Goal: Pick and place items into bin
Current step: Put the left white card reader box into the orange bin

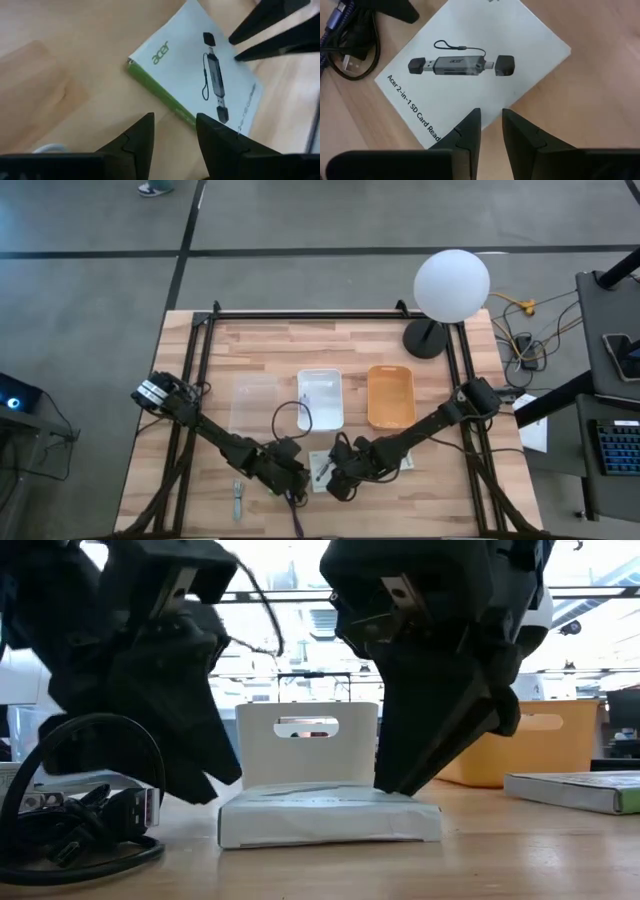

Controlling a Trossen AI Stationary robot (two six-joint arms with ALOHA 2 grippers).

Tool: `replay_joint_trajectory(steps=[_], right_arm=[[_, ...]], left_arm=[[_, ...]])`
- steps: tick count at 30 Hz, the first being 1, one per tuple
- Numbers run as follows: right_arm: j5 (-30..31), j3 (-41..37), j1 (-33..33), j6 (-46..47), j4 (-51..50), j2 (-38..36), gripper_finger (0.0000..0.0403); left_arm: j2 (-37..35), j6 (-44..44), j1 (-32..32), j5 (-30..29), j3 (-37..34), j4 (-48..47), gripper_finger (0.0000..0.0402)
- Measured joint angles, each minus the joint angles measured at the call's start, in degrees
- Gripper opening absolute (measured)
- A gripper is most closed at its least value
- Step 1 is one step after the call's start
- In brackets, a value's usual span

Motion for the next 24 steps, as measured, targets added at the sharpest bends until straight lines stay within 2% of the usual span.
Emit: replay_joint_trajectory(steps=[10,24], right_arm=[[-0.3,-4.7,0.2,3.8,4.4,0.0,0.0068],[-0.9,-4.8,0.6,3.6,1.7,1.2,0.0068]], left_arm=[[-1.4,-1.5,0.0,1.0,-2.5,1.5,0.0129],[-1.8,-1.5,0.0,1.2,-2.5,1.1,0.0129]])
